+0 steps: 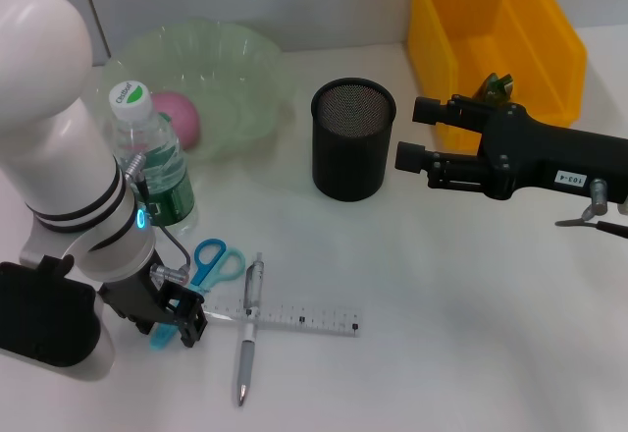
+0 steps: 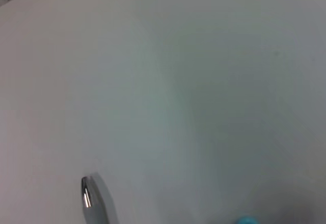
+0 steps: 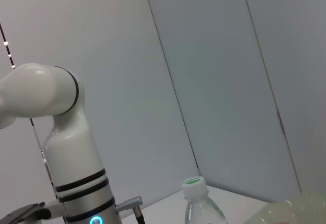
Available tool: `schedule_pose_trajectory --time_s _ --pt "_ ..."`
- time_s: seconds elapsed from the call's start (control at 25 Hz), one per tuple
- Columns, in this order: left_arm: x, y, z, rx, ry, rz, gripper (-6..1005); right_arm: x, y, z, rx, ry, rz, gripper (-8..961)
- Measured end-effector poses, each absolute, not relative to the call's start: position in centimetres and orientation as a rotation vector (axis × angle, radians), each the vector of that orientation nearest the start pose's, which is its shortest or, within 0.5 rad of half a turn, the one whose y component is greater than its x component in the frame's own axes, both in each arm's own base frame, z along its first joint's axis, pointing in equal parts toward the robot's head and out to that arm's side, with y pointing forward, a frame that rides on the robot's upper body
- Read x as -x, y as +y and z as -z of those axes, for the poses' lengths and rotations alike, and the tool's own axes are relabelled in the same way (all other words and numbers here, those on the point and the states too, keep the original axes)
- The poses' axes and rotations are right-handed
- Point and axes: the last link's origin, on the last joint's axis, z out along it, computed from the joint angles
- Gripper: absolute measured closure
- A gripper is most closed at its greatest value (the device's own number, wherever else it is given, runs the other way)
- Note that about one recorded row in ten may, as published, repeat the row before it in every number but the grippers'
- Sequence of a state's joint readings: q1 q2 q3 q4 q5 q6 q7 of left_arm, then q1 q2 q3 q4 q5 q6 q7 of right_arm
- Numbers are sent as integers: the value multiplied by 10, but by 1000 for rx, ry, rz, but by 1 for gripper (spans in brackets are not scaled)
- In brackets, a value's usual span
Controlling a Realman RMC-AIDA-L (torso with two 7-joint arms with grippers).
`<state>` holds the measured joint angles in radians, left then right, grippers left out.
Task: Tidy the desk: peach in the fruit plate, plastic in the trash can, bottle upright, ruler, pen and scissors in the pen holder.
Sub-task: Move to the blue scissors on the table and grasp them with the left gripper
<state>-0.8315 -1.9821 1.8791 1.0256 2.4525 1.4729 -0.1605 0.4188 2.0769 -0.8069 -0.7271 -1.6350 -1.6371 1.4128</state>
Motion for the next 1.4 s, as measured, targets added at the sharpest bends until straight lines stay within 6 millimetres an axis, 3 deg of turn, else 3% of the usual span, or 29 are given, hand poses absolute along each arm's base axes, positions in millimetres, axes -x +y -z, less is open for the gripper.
schedule_pose_trajectory --time_s 0.96,1.16,1.4 --pt "176 347 68 -1284 -2172 456 546 -242 319 -29 2577 572 -1068 128" --pt "173 348 67 -1306 -2171 482 609 -242 318 -30 2581 568 -1071 129" --pt "171 350 64 -1308 -2162 536 795 -242 318 -30 2580 569 -1070 129"
